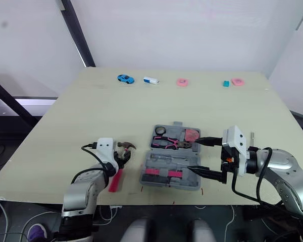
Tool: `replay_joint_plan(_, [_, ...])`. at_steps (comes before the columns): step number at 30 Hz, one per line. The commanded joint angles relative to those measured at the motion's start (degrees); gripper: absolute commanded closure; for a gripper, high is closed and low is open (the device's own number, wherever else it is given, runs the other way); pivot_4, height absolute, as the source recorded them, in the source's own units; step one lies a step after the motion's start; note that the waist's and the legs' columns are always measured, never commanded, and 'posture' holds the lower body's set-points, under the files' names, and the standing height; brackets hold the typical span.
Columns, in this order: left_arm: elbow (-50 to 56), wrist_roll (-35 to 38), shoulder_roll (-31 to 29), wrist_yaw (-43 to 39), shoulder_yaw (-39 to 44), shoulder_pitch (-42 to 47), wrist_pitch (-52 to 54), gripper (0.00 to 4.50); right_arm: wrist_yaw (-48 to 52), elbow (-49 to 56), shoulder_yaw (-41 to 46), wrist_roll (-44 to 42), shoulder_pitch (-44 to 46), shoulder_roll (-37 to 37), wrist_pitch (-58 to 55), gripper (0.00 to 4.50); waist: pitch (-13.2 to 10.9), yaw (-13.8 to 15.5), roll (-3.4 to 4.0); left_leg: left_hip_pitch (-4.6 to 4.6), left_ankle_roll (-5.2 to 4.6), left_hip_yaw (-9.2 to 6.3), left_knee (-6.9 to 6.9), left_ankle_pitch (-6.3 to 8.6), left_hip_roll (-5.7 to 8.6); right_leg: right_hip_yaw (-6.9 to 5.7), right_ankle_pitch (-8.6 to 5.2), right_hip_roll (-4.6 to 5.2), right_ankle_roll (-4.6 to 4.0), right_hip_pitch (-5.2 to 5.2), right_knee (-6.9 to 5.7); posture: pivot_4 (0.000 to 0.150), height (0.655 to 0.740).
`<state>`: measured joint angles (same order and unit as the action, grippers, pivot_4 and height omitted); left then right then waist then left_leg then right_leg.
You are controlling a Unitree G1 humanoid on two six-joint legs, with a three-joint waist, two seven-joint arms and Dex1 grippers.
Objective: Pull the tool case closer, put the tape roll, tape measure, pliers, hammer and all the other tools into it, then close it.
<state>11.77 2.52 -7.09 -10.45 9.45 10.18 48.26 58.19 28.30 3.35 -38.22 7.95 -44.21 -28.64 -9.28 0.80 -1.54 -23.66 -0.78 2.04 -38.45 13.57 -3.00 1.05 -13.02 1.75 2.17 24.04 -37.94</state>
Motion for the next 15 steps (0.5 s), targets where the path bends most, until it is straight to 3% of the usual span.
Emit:
replay_joint_plan(1, [-1.3, 1.1, 0.4, 0.6, -0.9, 1.4, -0.6, 1.16, 0.5, 0.9, 1.7, -0.6, 0.3, -0.8, 0.4, 0.0, 0.0, 0.0, 0.0, 0.0, 0.0, 0.0, 0.0, 0.0, 0.0, 0.0, 0.0, 0.0, 0.0, -0.01, 0.0, 0.15, 0.74])
replay_joint_plan(10, [-4.5, 1.3, 0.0, 1.3, -1.1, 3.5, -1.4, 1.16, 0.5, 0.9, 2.0, -0.3, -1.1, -0.7, 1.2, 0.0, 0.0, -0.1, 0.0, 0.0, 0.0, -0.05, 0.0, 0.0, 0.0, -0.04, 0.0, 0.0, 0.0, -0.02, 0.02, 0.15, 0.74])
replay_joint_plan(15, [-5.2, 1.7, 0.1, 1.8, -1.4, 3.3, -2.0, 3.46, 0.4, 0.7, 1.9, -0.1, -1.2, -0.5, 1.5, 0.0, 0.0, 0.0, 0.0, -0.02, 0.0, -0.07, 0.0, 0.0, 0.01, -0.06, 0.0, 0.0, 0.0, -0.02, 0.03, 0.15, 0.74])
